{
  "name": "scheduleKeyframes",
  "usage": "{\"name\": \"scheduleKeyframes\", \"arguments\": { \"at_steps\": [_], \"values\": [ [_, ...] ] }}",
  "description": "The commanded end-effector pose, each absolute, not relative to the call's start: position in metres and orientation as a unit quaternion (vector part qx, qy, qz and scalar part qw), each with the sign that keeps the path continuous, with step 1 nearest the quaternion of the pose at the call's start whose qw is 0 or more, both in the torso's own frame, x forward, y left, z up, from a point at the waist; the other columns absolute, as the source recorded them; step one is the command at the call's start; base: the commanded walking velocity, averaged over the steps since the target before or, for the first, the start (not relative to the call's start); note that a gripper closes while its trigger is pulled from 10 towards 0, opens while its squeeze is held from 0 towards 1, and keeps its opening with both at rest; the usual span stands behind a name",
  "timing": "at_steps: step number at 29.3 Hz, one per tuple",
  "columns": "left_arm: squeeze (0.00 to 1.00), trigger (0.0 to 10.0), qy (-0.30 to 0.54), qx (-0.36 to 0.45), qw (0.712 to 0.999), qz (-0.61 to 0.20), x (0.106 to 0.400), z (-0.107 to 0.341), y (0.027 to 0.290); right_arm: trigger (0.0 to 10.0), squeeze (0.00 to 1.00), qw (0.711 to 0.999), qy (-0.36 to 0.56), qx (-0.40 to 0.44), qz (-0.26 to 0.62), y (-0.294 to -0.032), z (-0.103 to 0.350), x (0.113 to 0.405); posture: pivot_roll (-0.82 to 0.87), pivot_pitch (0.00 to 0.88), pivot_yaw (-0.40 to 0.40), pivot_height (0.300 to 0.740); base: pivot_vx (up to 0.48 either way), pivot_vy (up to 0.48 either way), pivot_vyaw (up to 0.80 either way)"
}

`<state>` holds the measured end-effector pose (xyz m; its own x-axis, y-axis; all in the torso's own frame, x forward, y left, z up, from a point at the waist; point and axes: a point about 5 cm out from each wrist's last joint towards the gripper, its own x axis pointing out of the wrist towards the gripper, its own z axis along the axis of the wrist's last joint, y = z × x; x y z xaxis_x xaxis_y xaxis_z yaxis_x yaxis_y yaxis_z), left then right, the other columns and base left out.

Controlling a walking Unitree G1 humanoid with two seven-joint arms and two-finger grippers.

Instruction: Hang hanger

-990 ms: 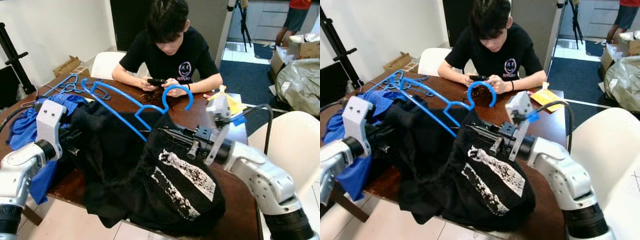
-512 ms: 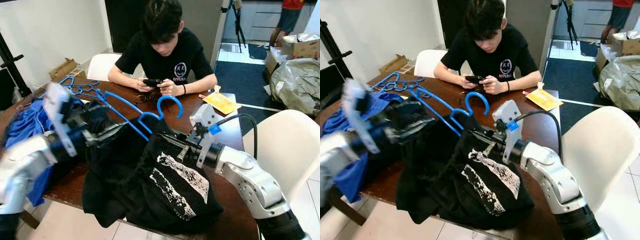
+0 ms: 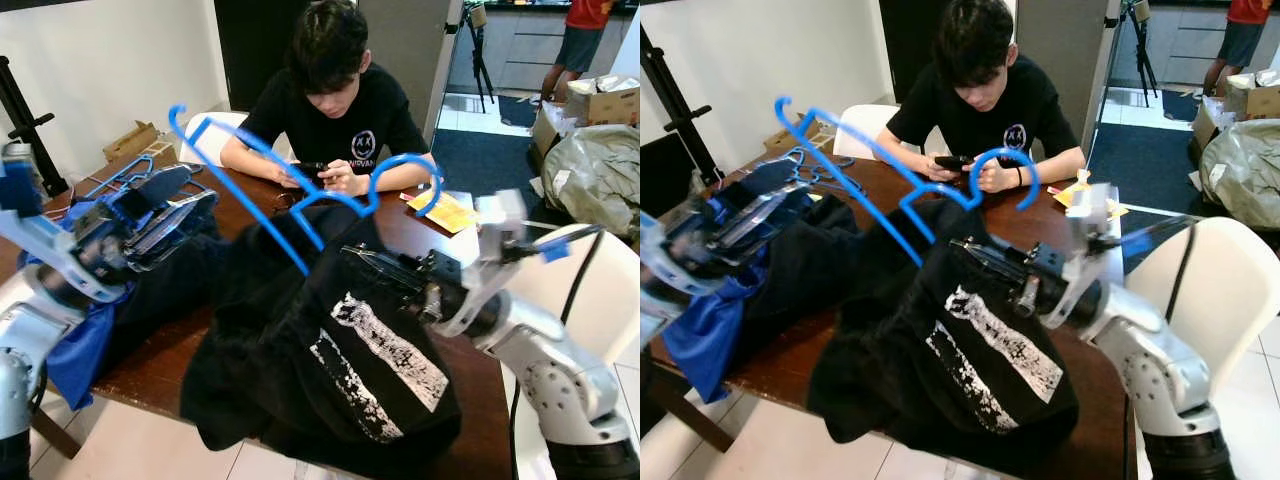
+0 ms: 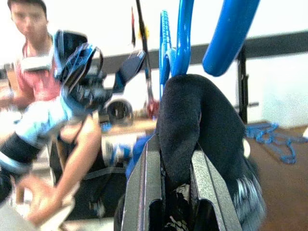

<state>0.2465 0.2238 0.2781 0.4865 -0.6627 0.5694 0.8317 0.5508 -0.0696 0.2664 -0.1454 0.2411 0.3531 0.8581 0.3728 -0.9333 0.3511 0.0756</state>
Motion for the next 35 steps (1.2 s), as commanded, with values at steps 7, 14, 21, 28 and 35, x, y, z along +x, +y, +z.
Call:
{"name": "scheduleKeyframes", "arguments": {
  "at_steps": [7, 14, 21, 28, 35],
  "values": [
    [0.0, 10.0, -0.244, -0.178, 0.833, -0.463, 0.242, 0.279, 0.222, 0.0, 0.0, 0.787, -0.18, 0.161, 0.568, -0.14, 0.256, 0.263, 0.11, 0.0, 0.033, 0.74, 0.0, 0.0, 0.0],
    [0.0, 10.0, -0.276, -0.181, 0.832, -0.446, 0.242, 0.292, 0.235, 0.0, 0.0, 0.749, -0.165, 0.159, 0.622, -0.134, 0.254, 0.248, 0.1, 0.0, 0.033, 0.74, 0.0, 0.0, 0.0],
    [0.0, 10.0, -0.308, -0.173, 0.828, -0.435, 0.24, 0.307, 0.248, 0.0, 0.0, 0.725, -0.124, 0.139, 0.663, -0.122, 0.241, 0.236, 0.1, 0.0, 0.035, 0.74, 0.0, 0.0, 0.0],
    [0.0, 10.0, -0.315, -0.167, 0.826, -0.436, 0.239, 0.312, 0.252, 0.0, 0.0, 0.719, -0.107, 0.131, 0.674, -0.115, 0.235, 0.233, 0.11, 0.0, 0.034, 0.74, 0.0, 0.0, 0.0],
    [0.0, 0.0, -0.307, -0.18, 0.796, -0.49, 0.229, 0.314, 0.246, 0.0, 0.0, 0.713, -0.095, 0.123, 0.684, -0.108, 0.231, 0.232, 0.11, 0.0, 0.03, 0.74, 0.0, 0.0, 0.0]
  ]
}}
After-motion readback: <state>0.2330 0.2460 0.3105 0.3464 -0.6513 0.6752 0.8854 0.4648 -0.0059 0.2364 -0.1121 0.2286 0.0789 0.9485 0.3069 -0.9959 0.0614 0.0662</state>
